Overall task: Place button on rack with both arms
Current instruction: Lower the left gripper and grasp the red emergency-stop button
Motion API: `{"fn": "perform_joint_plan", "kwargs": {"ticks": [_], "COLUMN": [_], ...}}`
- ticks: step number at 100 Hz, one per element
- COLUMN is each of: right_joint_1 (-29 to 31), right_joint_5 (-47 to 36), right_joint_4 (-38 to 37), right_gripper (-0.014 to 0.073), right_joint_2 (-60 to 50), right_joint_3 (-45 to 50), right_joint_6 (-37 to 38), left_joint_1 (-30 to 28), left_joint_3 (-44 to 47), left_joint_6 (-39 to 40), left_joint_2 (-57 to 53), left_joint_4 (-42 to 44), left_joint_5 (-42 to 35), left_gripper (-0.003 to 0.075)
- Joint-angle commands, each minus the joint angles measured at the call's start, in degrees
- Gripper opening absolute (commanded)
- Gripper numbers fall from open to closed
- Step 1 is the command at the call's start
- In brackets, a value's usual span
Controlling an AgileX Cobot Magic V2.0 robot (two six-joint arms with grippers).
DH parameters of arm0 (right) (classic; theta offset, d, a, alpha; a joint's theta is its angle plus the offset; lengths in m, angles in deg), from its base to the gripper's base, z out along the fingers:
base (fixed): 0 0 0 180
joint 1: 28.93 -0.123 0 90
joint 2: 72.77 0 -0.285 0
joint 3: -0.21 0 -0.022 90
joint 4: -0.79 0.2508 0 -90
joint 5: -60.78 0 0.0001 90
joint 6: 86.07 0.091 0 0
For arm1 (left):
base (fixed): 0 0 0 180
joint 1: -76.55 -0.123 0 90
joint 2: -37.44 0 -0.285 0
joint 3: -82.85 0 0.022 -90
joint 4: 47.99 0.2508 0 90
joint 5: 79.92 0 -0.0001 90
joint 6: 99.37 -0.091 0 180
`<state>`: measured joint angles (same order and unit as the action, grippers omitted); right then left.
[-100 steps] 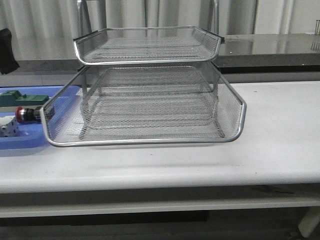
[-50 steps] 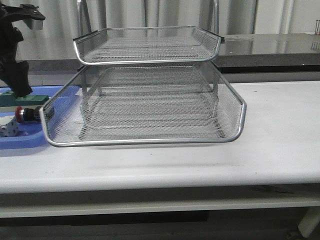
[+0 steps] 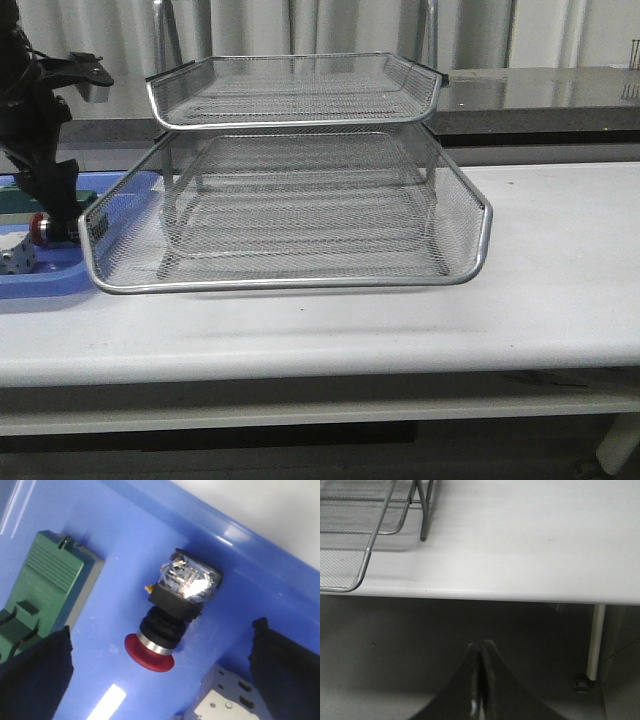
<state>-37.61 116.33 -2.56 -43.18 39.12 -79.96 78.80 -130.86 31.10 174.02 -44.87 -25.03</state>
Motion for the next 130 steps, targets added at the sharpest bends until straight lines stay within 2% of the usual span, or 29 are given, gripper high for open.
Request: {"fn": "perform_joint_plan", "kwargs": {"ticks": [1, 58, 71, 96, 105, 122, 130], "right_joint_1": [0.03, 0.03, 0.03, 0.03, 0.03, 0.03, 0.03], "right_joint_5": [-3.22, -3.22, -3.22, -3.22, -3.22, -3.22, -3.22], "right_joint_4": [-0.66, -0.66, -0.66, -0.66, -0.66, -0.66, -0.66], "right_gripper": [-0.0071, -0.0071, -0.0071, -0.0071, -0.0071, -0.0071, -0.0071], "right_joint_2": [0.27, 0.27, 0.27, 0.27, 0.27, 0.27, 0.27], "right_joint_3": [-1.84, -1.84, -1.84, -1.84, -1.84, -1.84, -1.84], "right_joint_6": [0.04, 0.04, 0.04, 0.04, 0.04, 0.04, 0.04], "left_joint_1": [0.3, 0.3, 0.3, 0.3, 0.3, 0.3, 0.3], "left_joint_3": [-1.95, -3.07, -3.34, -4.42, -4.42, -4.42, -4.42], "left_joint_6": [0.1, 0.1, 0.1, 0.1, 0.1, 0.1, 0.1], "left_joint_2": [-2.64, 1.97, 2.82, 3.45, 3.45, 3.45, 3.45], "left_joint_4": [0.33, 0.71, 0.71, 0.56, 0.56, 0.56, 0.56], "left_joint_5": [-2.99, -6.62, -6.62, -6.02, -5.93, -5.93, -5.93], "left_gripper": [0.0689, 0.0689, 0.0655, 0.0635, 0.0552, 0.0283, 0.0189]}}
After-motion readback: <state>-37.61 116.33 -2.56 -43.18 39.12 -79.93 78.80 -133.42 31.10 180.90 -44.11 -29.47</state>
